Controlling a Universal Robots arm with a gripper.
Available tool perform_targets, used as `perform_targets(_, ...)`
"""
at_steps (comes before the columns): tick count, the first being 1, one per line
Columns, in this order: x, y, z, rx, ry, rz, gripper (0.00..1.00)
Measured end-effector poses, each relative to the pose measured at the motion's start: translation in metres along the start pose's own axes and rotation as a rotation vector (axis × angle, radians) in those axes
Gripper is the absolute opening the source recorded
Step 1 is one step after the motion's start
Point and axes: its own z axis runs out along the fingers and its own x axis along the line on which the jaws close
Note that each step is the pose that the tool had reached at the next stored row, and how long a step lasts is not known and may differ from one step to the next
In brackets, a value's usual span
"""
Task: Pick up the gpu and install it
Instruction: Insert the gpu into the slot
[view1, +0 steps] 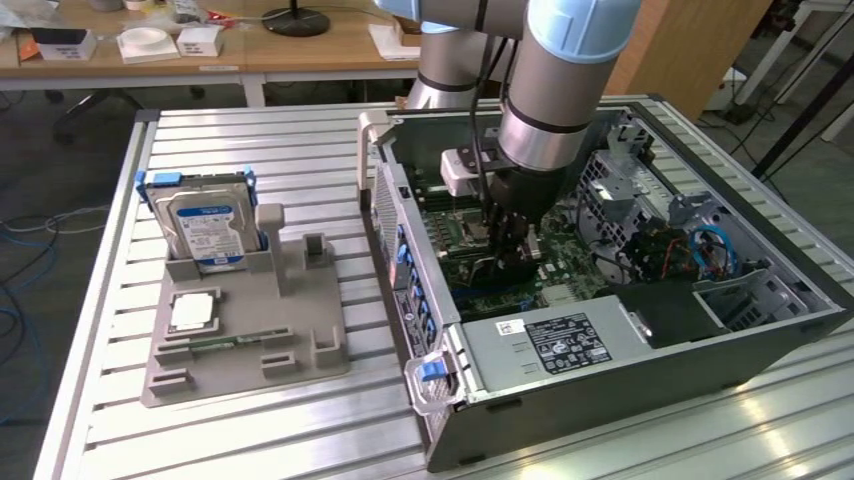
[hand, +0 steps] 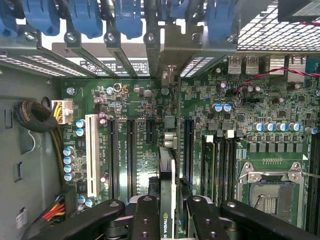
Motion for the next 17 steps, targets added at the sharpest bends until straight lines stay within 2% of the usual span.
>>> perform_targets(2,0.000,0.0000,0.0005,0.0005,-0.0014,0.000,0.27)
perform_targets(4,0.000,0.0000,-0.0003,0.0000,0.0001,0.000,0.38)
perform_targets(6,0.000,0.0000,-0.0014,0.0000,0.0000,0.000,0.38)
perform_targets(7,0.000,0.0000,-0.0026,0.0000,0.0002,0.000,0.45)
perform_targets(9,0.000,-0.0001,-0.0081,0.0000,0.0006,0.000,0.45)
perform_targets(12,0.000,-0.0004,-0.0213,0.0000,0.0013,0.000,0.45)
perform_targets(14,-0.001,-0.0005,-0.0299,0.0001,0.0018,0.000,0.37)
perform_targets(17,-0.001,-0.0006,-0.0354,0.0000,0.0026,0.000,0.25)
